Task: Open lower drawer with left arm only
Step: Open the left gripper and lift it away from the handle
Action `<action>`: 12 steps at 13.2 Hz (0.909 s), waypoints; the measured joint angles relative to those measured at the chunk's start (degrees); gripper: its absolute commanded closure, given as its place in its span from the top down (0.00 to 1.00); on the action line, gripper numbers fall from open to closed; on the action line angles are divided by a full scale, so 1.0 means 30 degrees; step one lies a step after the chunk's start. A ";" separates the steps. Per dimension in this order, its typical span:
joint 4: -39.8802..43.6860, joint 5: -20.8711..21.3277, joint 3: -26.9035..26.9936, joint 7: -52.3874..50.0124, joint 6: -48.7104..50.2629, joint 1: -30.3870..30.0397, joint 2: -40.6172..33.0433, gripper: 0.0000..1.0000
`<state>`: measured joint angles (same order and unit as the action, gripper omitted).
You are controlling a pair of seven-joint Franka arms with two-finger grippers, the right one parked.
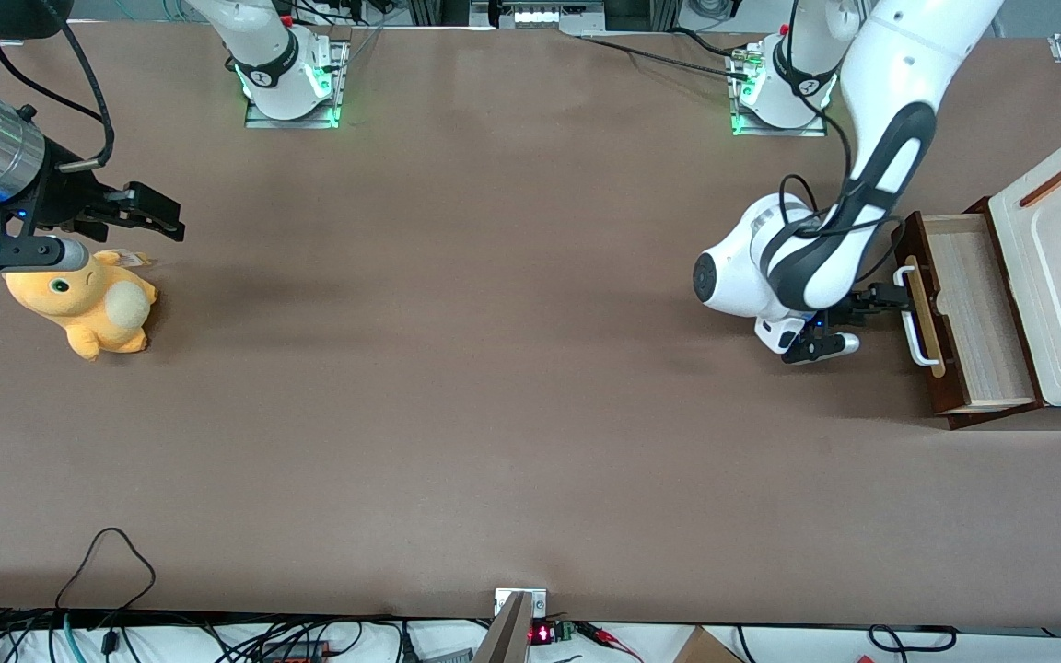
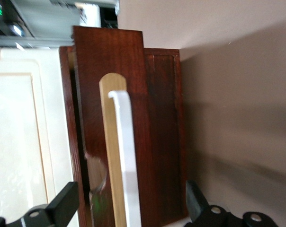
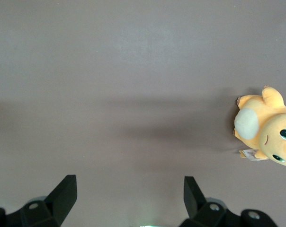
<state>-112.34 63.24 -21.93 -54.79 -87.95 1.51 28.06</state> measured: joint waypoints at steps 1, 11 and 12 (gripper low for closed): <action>0.0527 -0.1614 -0.0252 0.0008 -0.0002 0.0077 -0.0680 1.00; 0.5043 -1.5177 0.1282 0.8322 0.0048 0.0251 -0.9202 1.00; 0.5239 -1.7031 0.2406 0.9107 0.0046 0.0214 -0.9611 1.00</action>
<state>-96.62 12.15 -14.71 -27.47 -87.82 2.16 -0.77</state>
